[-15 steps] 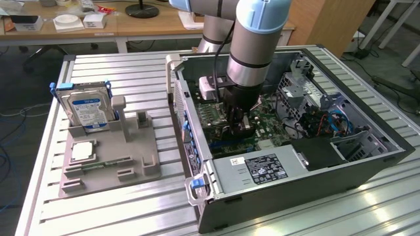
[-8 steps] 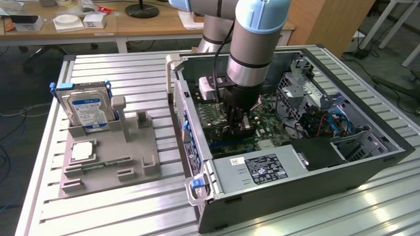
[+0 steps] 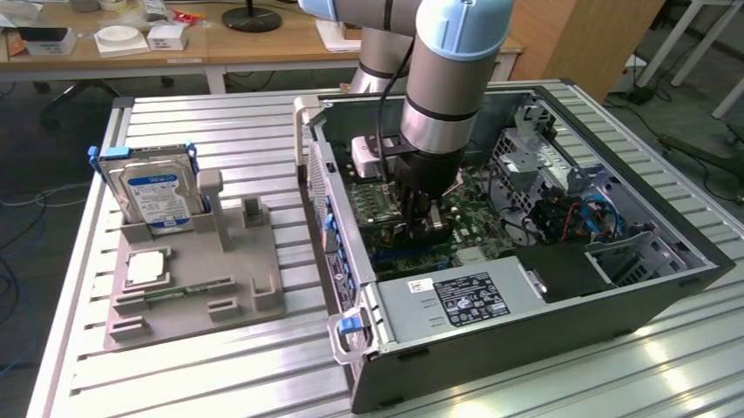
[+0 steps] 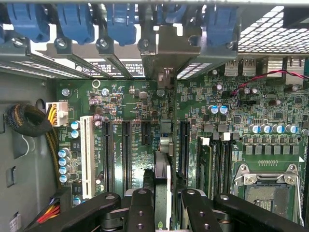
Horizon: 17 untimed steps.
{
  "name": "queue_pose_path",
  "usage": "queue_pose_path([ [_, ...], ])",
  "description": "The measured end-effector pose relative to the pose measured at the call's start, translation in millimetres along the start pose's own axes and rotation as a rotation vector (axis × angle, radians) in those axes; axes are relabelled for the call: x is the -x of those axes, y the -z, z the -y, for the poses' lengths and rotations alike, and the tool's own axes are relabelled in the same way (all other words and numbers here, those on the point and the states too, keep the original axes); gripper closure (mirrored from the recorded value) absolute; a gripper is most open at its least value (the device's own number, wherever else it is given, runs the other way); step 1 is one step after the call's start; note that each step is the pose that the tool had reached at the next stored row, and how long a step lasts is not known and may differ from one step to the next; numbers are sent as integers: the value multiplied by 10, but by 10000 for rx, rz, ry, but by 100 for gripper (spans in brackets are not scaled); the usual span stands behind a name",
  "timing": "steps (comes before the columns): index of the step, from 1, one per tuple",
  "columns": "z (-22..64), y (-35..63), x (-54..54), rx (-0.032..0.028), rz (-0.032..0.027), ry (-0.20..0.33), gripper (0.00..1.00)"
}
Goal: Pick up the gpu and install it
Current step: 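Insert the gpu into the slot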
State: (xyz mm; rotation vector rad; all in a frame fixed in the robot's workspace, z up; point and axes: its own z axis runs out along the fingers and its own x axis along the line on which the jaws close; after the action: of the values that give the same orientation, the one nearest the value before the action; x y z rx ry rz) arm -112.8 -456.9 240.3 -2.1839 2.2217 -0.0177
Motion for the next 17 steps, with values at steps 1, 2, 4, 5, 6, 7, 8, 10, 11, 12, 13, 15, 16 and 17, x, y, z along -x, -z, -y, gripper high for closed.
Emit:
queue_pose_path([
  [1, 0, -1, 0, 0, -1, 0, 74],
  [2, 0, -3, 0, 0, 0, 0, 74],
  [4, 0, -9, 0, 0, -1, 0, 74],
  [5, 0, -13, 0, 1, -2, 0, 74],
  [6, -1, -16, -1, 1, -3, 0, 74],
  [7, 0, -22, 0, 0, -1, 1, 74],
  [8, -1, -26, 0, 0, -1, 0, 74],
  [10, -1, -33, -1, 1, -2, 0, 74],
  [11, -1, -36, -1, 2, -3, 1, 74],
  [12, -1, -39, -1, 2, -4, 1, 74],
  [13, -1, -43, -1, 1, -3, 1, 74],
  [15, -1, -47, -1, 1, -2, 0, 74],
  [16, -1, -48, 0, 1, -1, 0, 74],
  [17, -1, -48, 0, 0, 0, 0, 74],
])
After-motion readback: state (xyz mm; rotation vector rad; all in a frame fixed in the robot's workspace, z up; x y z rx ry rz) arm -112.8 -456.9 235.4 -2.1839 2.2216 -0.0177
